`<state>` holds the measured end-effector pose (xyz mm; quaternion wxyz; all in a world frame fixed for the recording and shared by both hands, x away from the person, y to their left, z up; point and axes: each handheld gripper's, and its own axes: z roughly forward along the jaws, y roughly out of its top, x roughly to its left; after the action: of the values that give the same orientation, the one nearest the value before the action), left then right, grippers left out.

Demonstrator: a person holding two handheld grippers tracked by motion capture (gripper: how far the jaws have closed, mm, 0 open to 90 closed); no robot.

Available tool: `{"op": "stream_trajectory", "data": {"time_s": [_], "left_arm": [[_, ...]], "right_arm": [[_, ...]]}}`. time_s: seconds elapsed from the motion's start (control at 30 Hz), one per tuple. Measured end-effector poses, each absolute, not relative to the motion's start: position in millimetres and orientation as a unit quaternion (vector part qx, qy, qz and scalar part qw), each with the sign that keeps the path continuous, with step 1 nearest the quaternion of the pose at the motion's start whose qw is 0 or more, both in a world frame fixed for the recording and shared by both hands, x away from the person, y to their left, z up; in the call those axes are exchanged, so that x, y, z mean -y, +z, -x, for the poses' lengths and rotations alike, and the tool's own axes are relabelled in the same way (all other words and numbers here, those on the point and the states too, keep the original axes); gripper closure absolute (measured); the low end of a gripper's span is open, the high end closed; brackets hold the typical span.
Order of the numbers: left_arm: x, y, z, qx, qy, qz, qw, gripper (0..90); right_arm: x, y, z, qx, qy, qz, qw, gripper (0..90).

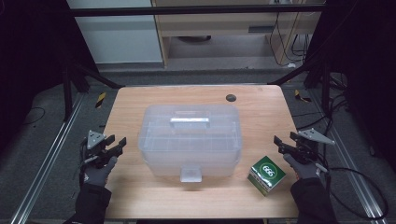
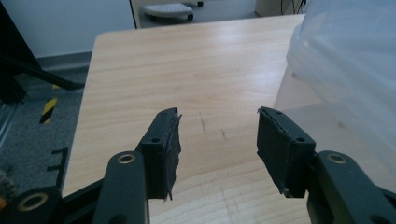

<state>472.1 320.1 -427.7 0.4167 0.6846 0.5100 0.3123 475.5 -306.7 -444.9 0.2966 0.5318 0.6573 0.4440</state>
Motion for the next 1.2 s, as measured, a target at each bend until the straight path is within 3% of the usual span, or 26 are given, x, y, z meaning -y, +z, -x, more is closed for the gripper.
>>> {"op": "stream_trajectory", "data": {"time_s": [0.43, 0.77, 1.2], "left_arm": [[-317, -388, -465, -0.471, 0.312, -0.695, 0.446, 45.3], [-309, -367, -473, -0.425, 0.299, -0.714, 0.469, 48.6], [-290, -323, -479, -0.369, 0.311, -0.747, 0.456, 45.2]], "right_arm": [[306, -444, -473, -0.67, 0.448, -0.51, 0.299, 34.6], [303, -446, -475, -0.682, 0.446, -0.511, 0.273, 37.5], [301, -448, -476, -0.685, 0.442, -0.51, 0.273, 36.8]]}}
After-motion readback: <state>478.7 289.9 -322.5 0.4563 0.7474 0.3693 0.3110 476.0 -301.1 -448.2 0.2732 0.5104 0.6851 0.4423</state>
